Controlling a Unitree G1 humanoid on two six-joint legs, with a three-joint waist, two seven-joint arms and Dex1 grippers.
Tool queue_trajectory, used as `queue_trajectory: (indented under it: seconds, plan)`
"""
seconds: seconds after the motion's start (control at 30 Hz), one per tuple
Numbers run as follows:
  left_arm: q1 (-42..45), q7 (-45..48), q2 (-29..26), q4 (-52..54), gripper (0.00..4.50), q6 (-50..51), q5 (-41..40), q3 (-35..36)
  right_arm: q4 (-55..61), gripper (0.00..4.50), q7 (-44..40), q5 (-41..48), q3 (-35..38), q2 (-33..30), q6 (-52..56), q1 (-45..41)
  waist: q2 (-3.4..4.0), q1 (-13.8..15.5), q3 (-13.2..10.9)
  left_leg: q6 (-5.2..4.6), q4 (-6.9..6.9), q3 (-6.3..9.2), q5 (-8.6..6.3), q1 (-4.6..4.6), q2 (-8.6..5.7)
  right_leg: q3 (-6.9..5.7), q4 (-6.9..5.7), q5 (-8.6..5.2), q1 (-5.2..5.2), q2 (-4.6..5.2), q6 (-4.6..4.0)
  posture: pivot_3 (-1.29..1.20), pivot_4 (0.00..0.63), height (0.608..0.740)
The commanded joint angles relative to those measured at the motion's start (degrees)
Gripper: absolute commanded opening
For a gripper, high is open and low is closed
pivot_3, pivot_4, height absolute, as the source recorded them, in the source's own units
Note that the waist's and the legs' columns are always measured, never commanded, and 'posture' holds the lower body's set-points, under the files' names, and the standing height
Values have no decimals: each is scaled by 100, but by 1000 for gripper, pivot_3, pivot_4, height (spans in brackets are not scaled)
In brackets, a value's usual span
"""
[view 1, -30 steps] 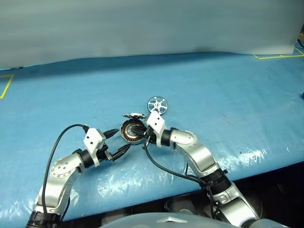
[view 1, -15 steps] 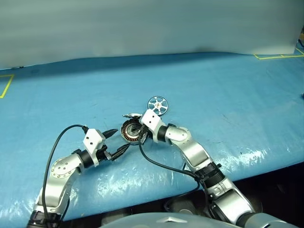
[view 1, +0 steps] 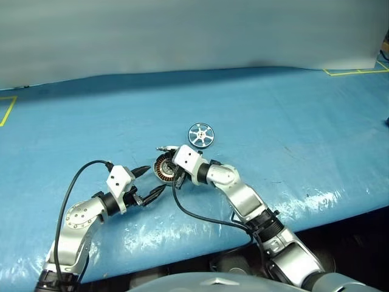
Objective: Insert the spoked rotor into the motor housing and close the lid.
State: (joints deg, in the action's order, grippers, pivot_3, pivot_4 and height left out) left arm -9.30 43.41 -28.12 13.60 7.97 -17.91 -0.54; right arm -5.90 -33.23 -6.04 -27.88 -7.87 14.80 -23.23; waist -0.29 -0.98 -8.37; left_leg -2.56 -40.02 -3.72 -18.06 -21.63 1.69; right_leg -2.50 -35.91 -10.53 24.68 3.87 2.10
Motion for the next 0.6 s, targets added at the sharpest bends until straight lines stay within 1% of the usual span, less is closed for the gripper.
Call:
queue_trajectory:
  seconds: [0.03,0.1,0.17,0.2,0.33,0.43,0.6]
  plan:
    - [30,-4,22,107,4129,-115,-5,26,57,21,-75,15,-67,52,-60,110,0,-6,0,1,0,0,1,0,1,0,0,0,0,-1,0,0,150,740]
    - [32,0,23,107,4129,-107,-4,15,114,21,-161,83,-35,51,-38,135,0,-15,0,1,0,0,1,1,1,0,-1,0,0,-1,-1,0,150,740]
    - [36,11,23,106,4129,-101,-5,1,327,21,-417,598,204,185,239,219,-1,-14,0,2,1,1,1,0,2,0,0,0,0,-1,-1,0,150,740]
    - [38,14,24,103,4129,-102,-3,-4,412,21,-492,710,262,199,290,232,0,-15,0,2,2,2,1,1,3,-1,0,0,-1,-1,-1,0,150,740]
    - [46,17,32,86,4129,-112,5,-15,570,21,-504,1029,523,300,494,192,1,-21,-1,1,5,2,0,0,4,0,1,-1,1,-1,-2,0,150,740]
    - [53,31,21,73,4129,-122,29,-30,623,21,-556,1104,519,276,572,153,1,-20,-1,-9,5,3,-5,0,3,-1,0,-1,0,0,-2,0,150,740]
    - [56,22,51,53,4129,-146,68,-46,386,21,-380,780,333,205,492,144,1,-19,-1,-2,5,4,-2,0,2,-2,0,-1,1,0,-3,0,150,740]
